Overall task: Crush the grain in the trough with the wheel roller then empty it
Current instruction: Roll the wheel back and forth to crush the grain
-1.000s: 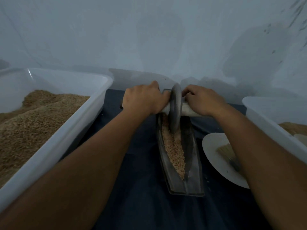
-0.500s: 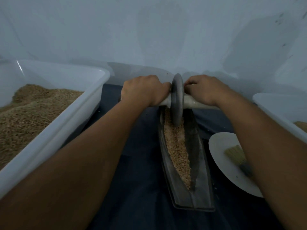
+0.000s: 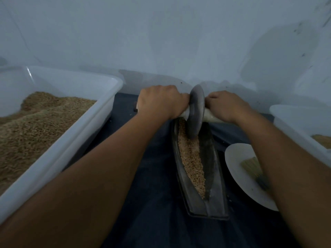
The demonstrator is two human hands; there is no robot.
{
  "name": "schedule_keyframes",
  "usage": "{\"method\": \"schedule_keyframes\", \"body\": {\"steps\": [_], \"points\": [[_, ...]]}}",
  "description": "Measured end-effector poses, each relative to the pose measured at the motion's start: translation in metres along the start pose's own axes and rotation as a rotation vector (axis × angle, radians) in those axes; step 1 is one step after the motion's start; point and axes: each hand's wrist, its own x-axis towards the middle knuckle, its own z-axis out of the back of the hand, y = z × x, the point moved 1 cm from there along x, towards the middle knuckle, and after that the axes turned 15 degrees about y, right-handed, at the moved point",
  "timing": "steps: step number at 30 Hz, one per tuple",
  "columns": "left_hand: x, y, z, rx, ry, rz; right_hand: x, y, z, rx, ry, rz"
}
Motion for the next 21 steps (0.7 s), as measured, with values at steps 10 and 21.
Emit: {"method": "schedule_keyframes", "body": {"steps": [10, 21], "points": [[-0.024, -0.004, -0.006, 0.035, -0.043, -0.005, -0.033, 0.002, -0.014, -0.114, -0.118, 0.008], [-0.049, -0.004, -0.011, 0.036, -0.088, -0.047, -0.058, 0.007, -0.024, -0.184, -0.248, 0.007]]}}
